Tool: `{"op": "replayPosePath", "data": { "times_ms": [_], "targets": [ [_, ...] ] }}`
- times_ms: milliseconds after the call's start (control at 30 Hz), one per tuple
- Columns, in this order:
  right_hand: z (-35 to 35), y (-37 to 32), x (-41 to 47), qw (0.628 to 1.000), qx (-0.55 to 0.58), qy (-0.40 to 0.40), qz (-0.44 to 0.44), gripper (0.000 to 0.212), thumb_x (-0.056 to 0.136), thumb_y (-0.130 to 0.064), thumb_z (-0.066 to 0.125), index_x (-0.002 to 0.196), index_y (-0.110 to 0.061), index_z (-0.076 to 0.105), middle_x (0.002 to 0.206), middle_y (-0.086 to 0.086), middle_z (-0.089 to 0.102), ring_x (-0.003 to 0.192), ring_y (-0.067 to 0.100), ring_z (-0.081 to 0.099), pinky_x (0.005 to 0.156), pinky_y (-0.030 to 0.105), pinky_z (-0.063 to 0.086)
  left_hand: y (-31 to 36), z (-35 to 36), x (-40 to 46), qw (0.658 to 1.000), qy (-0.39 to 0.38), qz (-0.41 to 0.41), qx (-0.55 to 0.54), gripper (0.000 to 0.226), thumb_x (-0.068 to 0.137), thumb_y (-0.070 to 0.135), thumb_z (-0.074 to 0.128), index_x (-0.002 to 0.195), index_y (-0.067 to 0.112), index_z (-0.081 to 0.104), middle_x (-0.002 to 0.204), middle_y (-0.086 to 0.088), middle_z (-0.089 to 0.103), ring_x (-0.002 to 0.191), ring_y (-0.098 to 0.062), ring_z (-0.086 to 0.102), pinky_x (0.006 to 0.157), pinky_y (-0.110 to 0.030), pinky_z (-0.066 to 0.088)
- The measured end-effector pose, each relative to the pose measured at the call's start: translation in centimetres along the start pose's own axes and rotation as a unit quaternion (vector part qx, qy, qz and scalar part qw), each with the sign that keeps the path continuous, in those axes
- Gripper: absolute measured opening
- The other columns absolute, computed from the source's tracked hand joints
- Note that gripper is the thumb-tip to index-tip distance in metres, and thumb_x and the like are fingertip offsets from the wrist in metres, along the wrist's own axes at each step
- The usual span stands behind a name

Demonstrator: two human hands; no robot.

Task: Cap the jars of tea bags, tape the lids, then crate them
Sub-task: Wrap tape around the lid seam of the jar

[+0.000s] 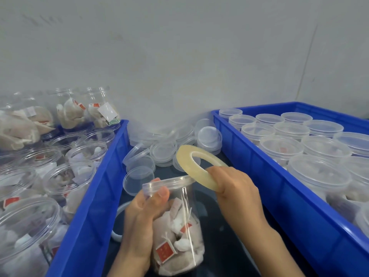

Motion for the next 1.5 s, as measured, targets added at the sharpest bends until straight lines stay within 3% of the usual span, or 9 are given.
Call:
{"op": "replayPosePath", "data": {
  "times_ms": [467,600,733,800,1000,1100,1267,1367,1500],
  "targets": [
    [3.2,0.7,-0.9,0.988,0.058,-0.080,0.120,0.010,0.087,-0.019,0.052,0.095,-0.021,0.048,0.089,-0.011,0.056,0.077,0.014,0.047,0.057,0.023,0.029,-1.1,2.4,-1.0,0.982,-0.174,-0.034,0.067,0.119,0.026,0.067,0.086,0.130,0.026,0.046,0.119,0.003,0.067,0.115,-0.016,0.061,0.098,-0.039,0.045],
    [2.5,1.0,-1.2,0.982,0.093,-0.061,0.154,0.035,0.089,-0.016,0.048,0.122,-0.029,0.048,0.107,-0.011,0.059,0.095,0.013,0.054,0.073,0.026,0.039,-0.6,2.0,-0.2,0.991,-0.091,-0.013,0.100,0.147,0.009,0.081,0.074,0.140,0.036,0.023,0.135,0.018,0.046,0.124,-0.004,0.048,0.096,-0.026,0.045],
    [2.2,0.5,-1.3,0.987,0.058,-0.031,0.149,0.048,0.088,-0.009,0.044,0.132,-0.029,0.045,0.120,-0.011,0.059,0.106,0.013,0.053,0.077,0.022,0.033,1.0,0.5,0.2,0.983,0.001,0.074,0.167,0.070,0.057,0.073,0.064,0.119,0.046,0.046,0.126,0.024,0.053,0.110,0.010,0.052,0.090,-0.017,0.043],
    [1.4,-0.7,-1.3,0.989,0.054,0.005,0.139,0.050,0.077,0.004,0.050,0.120,-0.018,0.061,0.101,-0.003,0.068,0.088,0.018,0.063,0.067,0.025,0.042,0.9,0.4,0.0,0.983,-0.009,0.057,0.174,0.045,0.070,0.055,0.070,0.113,0.049,0.056,0.117,0.021,0.064,0.108,0.003,0.058,0.094,-0.023,0.044],
    [-1.0,-2.7,-1.5,0.987,-0.014,0.151,0.050,0.041,0.046,0.002,0.062,0.084,-0.008,0.073,0.061,0.003,0.064,0.048,0.019,0.058,0.038,0.022,0.038,-0.2,1.6,-0.7,0.981,-0.040,-0.025,0.186,0.094,0.051,0.076,0.060,0.138,0.053,0.030,0.129,0.025,0.043,0.118,0.000,0.046,0.095,-0.025,0.034],
    [-0.5,-2.2,-1.4,0.989,-0.019,0.129,0.064,0.047,0.040,0.012,0.073,0.082,-0.009,0.073,0.060,0.002,0.063,0.047,0.021,0.057,0.037,0.021,0.037,-1.4,1.0,-0.8,0.983,-0.012,-0.099,0.155,0.087,0.043,0.068,0.063,0.116,0.022,0.067,0.106,0.002,0.071,0.092,-0.013,0.068,0.076,-0.025,0.052],
    [-0.2,-1.9,-0.8,0.994,-0.039,0.094,0.032,0.079,0.023,0.015,0.075,0.099,-0.007,0.073,0.053,0.000,0.059,0.038,0.019,0.048,0.035,0.021,0.028,1.1,-0.2,-0.5,0.981,0.069,0.035,0.177,0.086,0.035,0.061,0.070,0.113,0.023,0.067,0.096,0.009,0.071,0.085,-0.001,0.066,0.071,-0.019,0.051],
    [0.6,-1.4,-0.5,0.999,-0.009,0.017,0.044,0.096,0.035,0.014,0.072,0.127,-0.012,0.060,0.052,-0.004,0.053,0.042,0.013,0.027,0.039,0.021,0.018,2.1,0.0,-0.9,0.975,0.068,0.106,0.183,0.096,0.033,0.053,0.084,0.123,0.028,0.059,0.106,0.010,0.069,0.091,0.001,0.066,0.073,-0.013,0.052],
    [4.7,-0.6,-0.9,0.971,0.146,-0.181,0.053,0.089,0.090,-0.016,0.054,0.143,-0.049,-0.010,0.080,-0.001,0.065,0.068,0.025,0.059,0.064,0.040,0.049,2.8,-0.9,-0.9,0.953,0.104,0.180,0.218,0.090,0.033,0.048,0.086,0.115,0.037,0.051,0.113,0.014,0.061,0.101,0.001,0.060,0.087,-0.028,0.051]
  ]
}}
Point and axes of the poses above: each hand's wrist, its own x-axis towards the middle knuckle, its own z-axis out of the palm, y = z × x, the point moved 8 cm from there along x, towards the middle knuckle
